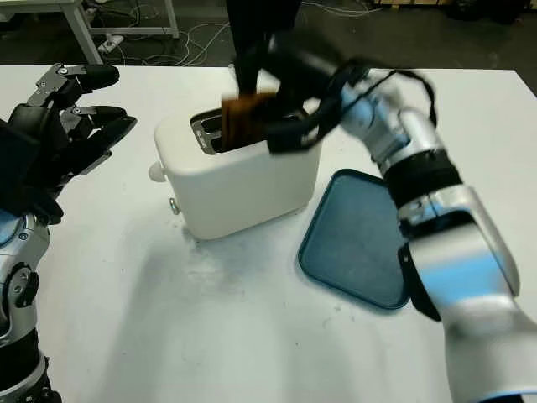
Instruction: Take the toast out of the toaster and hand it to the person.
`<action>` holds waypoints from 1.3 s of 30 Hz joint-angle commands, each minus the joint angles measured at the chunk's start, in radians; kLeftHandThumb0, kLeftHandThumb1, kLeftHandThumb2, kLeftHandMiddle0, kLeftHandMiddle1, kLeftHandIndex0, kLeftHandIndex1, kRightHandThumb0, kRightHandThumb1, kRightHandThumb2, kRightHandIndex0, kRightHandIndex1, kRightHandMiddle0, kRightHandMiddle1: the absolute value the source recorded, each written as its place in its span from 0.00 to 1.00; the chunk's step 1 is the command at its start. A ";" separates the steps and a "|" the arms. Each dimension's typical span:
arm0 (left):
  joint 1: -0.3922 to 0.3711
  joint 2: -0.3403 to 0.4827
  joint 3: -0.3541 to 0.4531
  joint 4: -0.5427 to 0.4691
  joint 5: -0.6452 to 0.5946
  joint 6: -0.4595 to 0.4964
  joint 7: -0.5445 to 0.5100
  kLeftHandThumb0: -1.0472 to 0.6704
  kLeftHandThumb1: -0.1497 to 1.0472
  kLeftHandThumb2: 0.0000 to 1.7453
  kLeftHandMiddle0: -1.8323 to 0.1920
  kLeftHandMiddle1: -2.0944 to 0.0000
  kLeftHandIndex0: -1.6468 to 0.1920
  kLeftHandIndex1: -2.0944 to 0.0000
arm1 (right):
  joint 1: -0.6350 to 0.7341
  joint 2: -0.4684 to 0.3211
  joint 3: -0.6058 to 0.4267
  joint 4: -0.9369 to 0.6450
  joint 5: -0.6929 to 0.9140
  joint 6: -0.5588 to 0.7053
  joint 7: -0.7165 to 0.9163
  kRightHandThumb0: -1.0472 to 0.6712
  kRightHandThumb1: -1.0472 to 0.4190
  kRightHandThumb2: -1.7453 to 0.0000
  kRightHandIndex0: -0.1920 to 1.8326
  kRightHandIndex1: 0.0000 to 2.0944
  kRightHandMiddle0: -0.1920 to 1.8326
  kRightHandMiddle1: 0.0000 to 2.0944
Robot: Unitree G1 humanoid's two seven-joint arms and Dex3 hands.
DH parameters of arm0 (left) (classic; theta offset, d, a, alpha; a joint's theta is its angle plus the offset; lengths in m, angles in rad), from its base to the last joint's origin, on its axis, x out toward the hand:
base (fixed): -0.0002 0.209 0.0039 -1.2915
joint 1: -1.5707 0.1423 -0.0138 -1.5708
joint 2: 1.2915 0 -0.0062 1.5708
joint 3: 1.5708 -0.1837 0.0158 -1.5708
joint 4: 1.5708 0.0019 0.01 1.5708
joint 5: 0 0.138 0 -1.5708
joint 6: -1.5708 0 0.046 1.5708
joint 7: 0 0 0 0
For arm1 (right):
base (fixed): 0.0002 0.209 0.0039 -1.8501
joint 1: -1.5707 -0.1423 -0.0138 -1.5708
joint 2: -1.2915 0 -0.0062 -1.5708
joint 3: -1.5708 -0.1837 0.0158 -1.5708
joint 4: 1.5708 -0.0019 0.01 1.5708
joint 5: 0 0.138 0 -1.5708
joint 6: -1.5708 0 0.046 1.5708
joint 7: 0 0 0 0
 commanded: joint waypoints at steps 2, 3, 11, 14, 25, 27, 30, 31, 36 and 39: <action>0.010 0.002 0.001 0.004 0.000 -0.010 0.000 0.23 0.86 0.00 0.90 0.44 0.85 0.57 | -0.020 -0.004 -0.016 0.033 0.024 0.000 -0.020 0.36 0.09 0.81 0.65 0.83 0.52 0.83; 0.010 0.004 0.000 0.002 0.001 -0.007 -0.001 0.23 0.87 0.00 0.91 0.44 0.85 0.57 | -0.022 -0.007 -0.013 0.041 0.021 -0.010 -0.030 0.36 0.09 0.81 0.65 0.83 0.52 0.83; 0.009 0.010 -0.006 0.008 0.008 -0.015 -0.002 0.21 0.87 0.00 0.90 0.43 0.85 0.57 | -0.028 -0.008 -0.006 0.066 0.036 0.012 -0.001 0.37 0.09 0.81 0.65 0.83 0.51 0.83; 0.008 0.000 0.002 0.005 -0.004 -0.009 -0.001 0.22 0.86 0.00 0.90 0.44 0.85 0.57 | -0.032 0.004 -0.048 0.079 0.106 0.019 0.035 0.38 0.09 0.79 0.65 0.83 0.51 0.83; 0.010 0.006 -0.002 0.005 0.005 -0.008 0.000 0.22 0.87 0.00 0.91 0.44 0.85 0.57 | -0.073 0.009 -0.210 0.288 0.271 0.171 -0.019 0.35 0.09 0.76 0.62 0.83 0.48 0.83; 0.010 0.004 0.000 0.009 0.001 -0.012 -0.002 0.22 0.87 0.00 0.91 0.44 0.85 0.57 | -0.068 0.010 -0.262 0.323 0.328 0.200 -0.014 0.37 0.09 0.76 0.62 0.83 0.46 0.83; 0.009 -0.001 0.008 0.009 -0.010 -0.006 -0.004 0.23 0.87 0.00 0.91 0.44 0.86 0.57 | -0.059 0.013 -0.350 0.356 0.426 0.255 0.004 0.40 0.09 0.75 0.62 0.83 0.47 0.83; 0.009 -0.001 0.009 0.009 -0.012 -0.007 -0.005 0.23 0.87 0.00 0.91 0.45 0.86 0.57 | -0.055 0.015 -0.373 0.362 0.453 0.276 0.001 0.40 0.09 0.76 0.61 0.83 0.47 0.83; 0.006 0.001 0.004 0.015 -0.010 -0.010 -0.004 0.23 0.87 0.00 0.91 0.44 0.86 0.56 | -0.027 0.016 -0.438 0.391 0.523 0.335 -0.012 0.46 0.09 0.74 0.58 0.83 0.43 0.83; 0.004 0.008 -0.001 0.017 -0.004 -0.011 -0.007 0.22 0.87 0.00 0.91 0.44 0.86 0.56 | -0.020 0.035 -0.479 0.409 0.559 0.388 -0.061 0.49 0.09 0.75 0.53 0.83 0.34 0.83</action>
